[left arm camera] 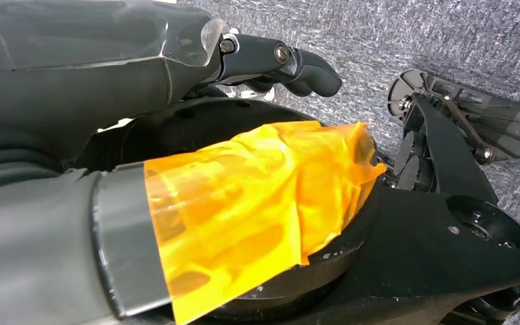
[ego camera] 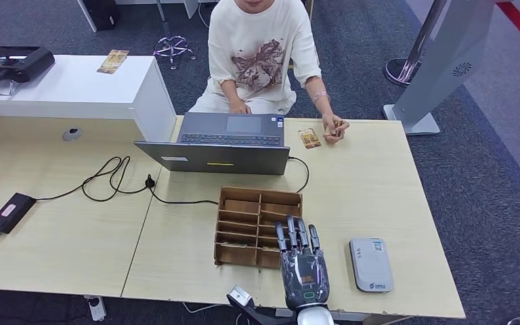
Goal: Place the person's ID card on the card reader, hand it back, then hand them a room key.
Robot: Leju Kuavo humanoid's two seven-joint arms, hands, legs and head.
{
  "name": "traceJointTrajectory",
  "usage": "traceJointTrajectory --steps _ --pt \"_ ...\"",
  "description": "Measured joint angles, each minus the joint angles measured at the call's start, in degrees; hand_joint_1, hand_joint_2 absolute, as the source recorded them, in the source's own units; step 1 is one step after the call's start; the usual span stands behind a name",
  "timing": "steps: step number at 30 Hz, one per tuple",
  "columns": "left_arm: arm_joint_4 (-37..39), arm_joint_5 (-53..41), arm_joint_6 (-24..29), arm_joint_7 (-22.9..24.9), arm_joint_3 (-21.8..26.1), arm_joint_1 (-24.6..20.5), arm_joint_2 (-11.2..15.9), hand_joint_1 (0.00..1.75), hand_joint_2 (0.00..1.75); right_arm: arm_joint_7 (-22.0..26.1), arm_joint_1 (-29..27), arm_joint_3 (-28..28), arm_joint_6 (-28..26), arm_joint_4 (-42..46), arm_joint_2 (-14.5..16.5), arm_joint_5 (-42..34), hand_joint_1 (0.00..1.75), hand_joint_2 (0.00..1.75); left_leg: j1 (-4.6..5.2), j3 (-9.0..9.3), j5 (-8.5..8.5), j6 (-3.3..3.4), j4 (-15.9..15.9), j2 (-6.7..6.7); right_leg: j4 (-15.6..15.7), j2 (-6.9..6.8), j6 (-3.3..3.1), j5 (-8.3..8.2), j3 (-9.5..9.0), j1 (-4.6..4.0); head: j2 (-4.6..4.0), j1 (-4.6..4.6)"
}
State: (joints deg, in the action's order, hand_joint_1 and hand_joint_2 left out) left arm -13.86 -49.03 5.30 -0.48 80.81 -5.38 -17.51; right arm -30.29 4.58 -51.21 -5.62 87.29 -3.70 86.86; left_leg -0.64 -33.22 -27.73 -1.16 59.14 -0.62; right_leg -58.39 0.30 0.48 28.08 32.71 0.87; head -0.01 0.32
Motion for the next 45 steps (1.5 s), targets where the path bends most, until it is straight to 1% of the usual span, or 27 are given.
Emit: traceJointTrajectory --steps 4,8,13,19,21,23,30,34,45 --pt "0.0 0.1 0.0 0.0 -0.1 0.0 0.0 0.0 0.0 0.2 -0.8 1.3 -0.1 -0.2 0.5 0.0 0.03 1.75 0.0 -0.01 0.0 0.0 0.0 0.0 0.0 0.0 0.0 0.0 0.0 0.0 0.0 0.01" --pt "0.0 0.1 -0.1 0.0 -0.2 0.0 0.0 0.0 0.0 0.3 -1.1 2.0 -0.2 -0.4 0.8 0.0 0.01 1.75 0.0 -0.01 0.0 0.0 0.0 0.0 0.0 0.0 0.0 0.0 0.0 0.0 -0.01 0.01" --pt "0.0 0.4 -0.2 0.0 -0.2 0.0 0.0 0.0 0.0 0.6 -1.3 2.5 -0.3 -0.6 1.1 0.0 0.19 1.75 0.0 0.0 0.0 0.0 0.0 0.0 0.0 0.0 0.0 0.0 0.0 0.0 0.01 0.0" --pt "0.0 0.4 -0.2 0.0 -0.2 0.0 0.0 0.0 0.0 0.6 -1.6 3.1 -0.9 -0.7 1.4 0.0 0.25 1.75 0.0 0.0 0.0 0.0 0.0 0.0 0.0 0.0 0.0 0.0 0.0 0.0 0.0 0.01" --pt "0.0 0.4 -0.2 0.0 -0.2 0.0 0.0 0.0 0.0 0.7 -1.7 3.4 -1.3 -0.7 1.5 0.0 0.34 1.75 0.0 -0.01 0.0 0.0 0.0 0.0 0.0 0.0 0.0 0.0 0.0 0.0 -0.01 0.01" --pt "0.0 0.4 -0.2 0.0 -0.2 0.0 0.0 0.0 0.0 0.8 -1.8 3.5 -1.6 -0.6 1.5 0.0 0.46 1.75 0.0 -0.01 0.0 0.0 0.0 0.0 0.0 0.0 0.0 0.0 0.0 0.0 -0.01 0.01" --pt "0.0 0.3 -0.3 0.0 -0.2 0.0 0.0 0.0 0.0 1.2 -2.3 4.2 -2.1 -0.7 1.8 0.0 0.65 1.75 0.0 -0.01 0.0 0.0 0.0 0.0 0.0 0.0 0.0 0.0 -0.01 0.0 0.0 0.01" --pt "0.0 0.2 -0.4 0.0 -0.2 0.0 0.0 0.0 0.0 2.0 -2.4 4.6 -2.4 -0.7 2.0 0.0 0.82 1.75 0.0 -0.01 0.0 0.0 0.0 0.0 0.0 -0.01 0.0 0.0 -0.01 0.0 0.0 0.01" --pt "0.0 0.2 -0.5 0.0 -0.3 0.0 0.0 0.0 0.0 3.4 -2.4 4.9 -2.9 -1.2 2.6 0.0 0.79 1.75 0.0 -0.02 0.0 0.0 0.0 -0.01 0.0 -0.01 0.0 0.0 -0.01 0.0 0.0 0.01"
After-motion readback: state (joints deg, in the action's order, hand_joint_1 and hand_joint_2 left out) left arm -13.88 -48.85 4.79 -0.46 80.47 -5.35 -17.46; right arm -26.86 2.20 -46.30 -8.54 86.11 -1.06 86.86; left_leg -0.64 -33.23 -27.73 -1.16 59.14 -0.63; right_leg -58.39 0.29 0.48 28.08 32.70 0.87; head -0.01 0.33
